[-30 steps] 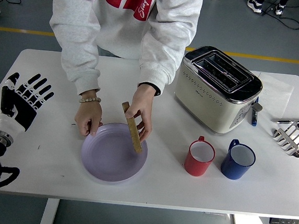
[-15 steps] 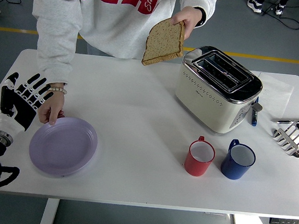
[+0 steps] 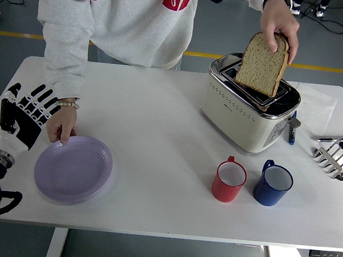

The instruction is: Push plate across desktop,pick up the break from the machine,place the break in the plate

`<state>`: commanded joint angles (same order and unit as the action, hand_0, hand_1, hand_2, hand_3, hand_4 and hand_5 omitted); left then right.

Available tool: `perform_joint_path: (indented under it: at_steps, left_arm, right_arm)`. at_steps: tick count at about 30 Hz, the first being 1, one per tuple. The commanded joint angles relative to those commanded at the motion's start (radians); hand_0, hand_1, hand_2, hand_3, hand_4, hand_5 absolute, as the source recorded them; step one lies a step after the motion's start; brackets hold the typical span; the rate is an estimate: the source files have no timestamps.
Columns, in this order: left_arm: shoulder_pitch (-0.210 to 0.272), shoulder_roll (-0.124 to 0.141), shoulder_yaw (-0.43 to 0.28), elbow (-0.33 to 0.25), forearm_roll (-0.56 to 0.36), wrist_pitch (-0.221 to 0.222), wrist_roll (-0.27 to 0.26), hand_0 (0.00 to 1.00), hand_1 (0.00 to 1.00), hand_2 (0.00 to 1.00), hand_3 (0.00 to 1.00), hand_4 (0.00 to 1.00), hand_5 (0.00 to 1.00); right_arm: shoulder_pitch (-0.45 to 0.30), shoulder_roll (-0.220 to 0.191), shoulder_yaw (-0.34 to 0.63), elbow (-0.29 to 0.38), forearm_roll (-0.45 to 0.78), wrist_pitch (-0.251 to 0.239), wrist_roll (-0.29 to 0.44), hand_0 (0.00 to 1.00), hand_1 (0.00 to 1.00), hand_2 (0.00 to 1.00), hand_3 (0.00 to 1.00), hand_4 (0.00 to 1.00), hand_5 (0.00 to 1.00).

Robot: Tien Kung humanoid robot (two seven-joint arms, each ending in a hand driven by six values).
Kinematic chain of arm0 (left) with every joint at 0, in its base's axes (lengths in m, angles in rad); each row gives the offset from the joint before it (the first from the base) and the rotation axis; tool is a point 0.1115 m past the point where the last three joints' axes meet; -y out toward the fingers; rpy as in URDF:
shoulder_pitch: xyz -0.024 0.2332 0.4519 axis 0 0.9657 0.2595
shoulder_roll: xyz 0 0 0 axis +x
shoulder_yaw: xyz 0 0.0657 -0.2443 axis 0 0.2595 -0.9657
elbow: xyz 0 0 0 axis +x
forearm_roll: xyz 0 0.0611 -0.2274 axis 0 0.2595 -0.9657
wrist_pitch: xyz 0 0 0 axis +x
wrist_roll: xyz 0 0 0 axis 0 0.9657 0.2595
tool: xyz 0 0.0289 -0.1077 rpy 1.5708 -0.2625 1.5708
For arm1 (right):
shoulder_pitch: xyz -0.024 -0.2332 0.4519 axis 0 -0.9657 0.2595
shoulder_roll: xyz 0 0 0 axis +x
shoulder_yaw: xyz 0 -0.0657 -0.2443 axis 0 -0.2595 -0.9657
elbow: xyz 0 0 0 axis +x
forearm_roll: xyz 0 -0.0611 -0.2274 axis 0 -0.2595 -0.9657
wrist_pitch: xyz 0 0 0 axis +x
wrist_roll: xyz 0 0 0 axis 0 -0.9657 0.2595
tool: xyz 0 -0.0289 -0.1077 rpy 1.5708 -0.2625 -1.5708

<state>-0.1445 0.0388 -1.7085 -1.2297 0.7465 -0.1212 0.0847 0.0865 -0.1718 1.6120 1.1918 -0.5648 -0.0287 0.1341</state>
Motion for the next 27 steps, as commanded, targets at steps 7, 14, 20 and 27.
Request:
perform_joint_path:
  at_steps: [7, 14, 20, 27]
  left_arm:
    - [-0.001, 0.001, 0.001, 0.000, 0.000, 0.000, 0.000, 0.744, 0.759, 0.772, 0.725, 0.626, 0.998]
    - [0.000, 0.001, 0.002, 0.000, -0.001, 0.000, 0.000, 0.744, 0.760, 0.772, 0.725, 0.627, 0.998]
    - [-0.001, 0.002, 0.003, 0.000, -0.001, 0.001, 0.000, 0.744, 0.759, 0.773, 0.725, 0.628, 0.998]
    - [-0.003, 0.000, 0.002, 0.001, -0.001, 0.001, 0.000, 0.744, 0.760, 0.773, 0.725, 0.629, 0.998]
  right_arm:
    - [0.000, 0.000, 0.000, 0.000, 0.000, 0.000, 0.000, 0.744, 0.689, 0.677, 0.635, 0.508, 0.583]
    - [-0.001, 0.001, 0.000, 0.000, 0.001, -0.001, 0.001, 0.744, 0.689, 0.678, 0.635, 0.508, 0.584]
    - [0.000, 0.001, -0.001, -0.001, 0.001, -0.001, 0.001, 0.744, 0.688, 0.677, 0.635, 0.507, 0.584]
    - [0.001, 0.001, -0.002, -0.001, 0.002, -0.001, 0.001, 0.742, 0.687, 0.677, 0.635, 0.507, 0.585]
